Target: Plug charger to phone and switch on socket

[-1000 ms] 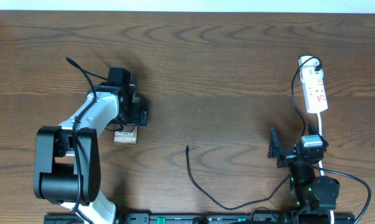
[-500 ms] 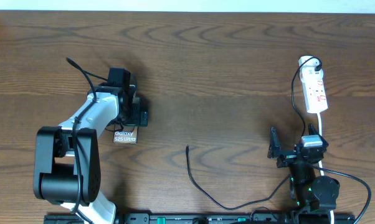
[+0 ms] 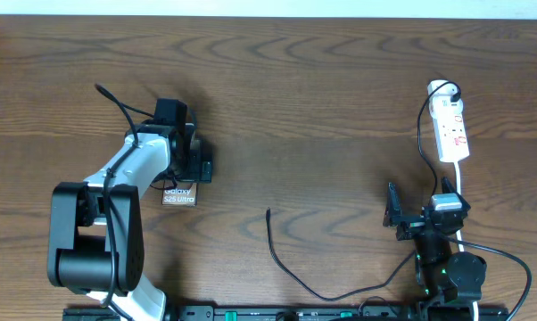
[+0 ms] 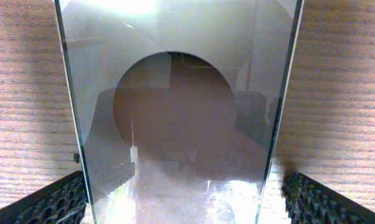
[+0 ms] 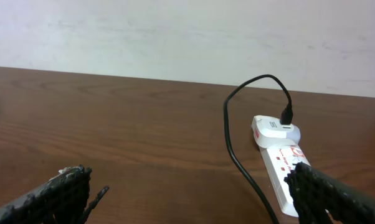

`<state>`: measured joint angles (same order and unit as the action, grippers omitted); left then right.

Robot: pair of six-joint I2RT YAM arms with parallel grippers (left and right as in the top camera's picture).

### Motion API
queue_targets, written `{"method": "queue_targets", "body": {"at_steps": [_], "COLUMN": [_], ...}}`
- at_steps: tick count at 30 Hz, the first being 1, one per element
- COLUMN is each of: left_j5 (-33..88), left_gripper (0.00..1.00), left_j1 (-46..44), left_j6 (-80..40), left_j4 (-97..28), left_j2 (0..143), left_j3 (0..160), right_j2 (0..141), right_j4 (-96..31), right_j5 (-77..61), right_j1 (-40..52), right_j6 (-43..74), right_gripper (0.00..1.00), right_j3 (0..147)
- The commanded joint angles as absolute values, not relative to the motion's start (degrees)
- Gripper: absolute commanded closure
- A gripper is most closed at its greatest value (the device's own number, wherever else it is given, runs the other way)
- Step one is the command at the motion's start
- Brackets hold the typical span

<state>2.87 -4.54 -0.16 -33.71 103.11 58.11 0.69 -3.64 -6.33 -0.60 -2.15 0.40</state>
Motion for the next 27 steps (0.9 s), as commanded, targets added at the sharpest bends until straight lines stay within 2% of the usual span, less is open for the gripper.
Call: {"method": "queue_targets", "body": {"at_steps": [1,14,21,27], "left_j5": [0.12,0.12,0.14,0.14], "left_gripper": [0.00,0.01,0.10,0.10], "left_j1": [-4.40,-4.40,-4.40,-4.40], "left_j6": [0.40,0.43,0.40,0.40], "left_j4": [-34.87,-34.79,-34.81,-34.81], "left_j2": [104.49,104.49,104.49,104.49], "left_j3": [55.72,55.72,55.70,55.72], "right_j2": [0.34,0.34,0.34,0.34], "right_j4": [-3.88,-3.88,-3.88,-3.88], "right_j5": [-5.96,-5.96,-5.93,-5.96], "right_j1": [-0.32,-0.32,-0.32,-0.32], "right_j6": [-2.85,-2.85,-2.85,-2.85], "right_gripper": [0.01,0.01,0.01,0.01], "right_j3": [0.32,0.32,0.32,0.32]}}
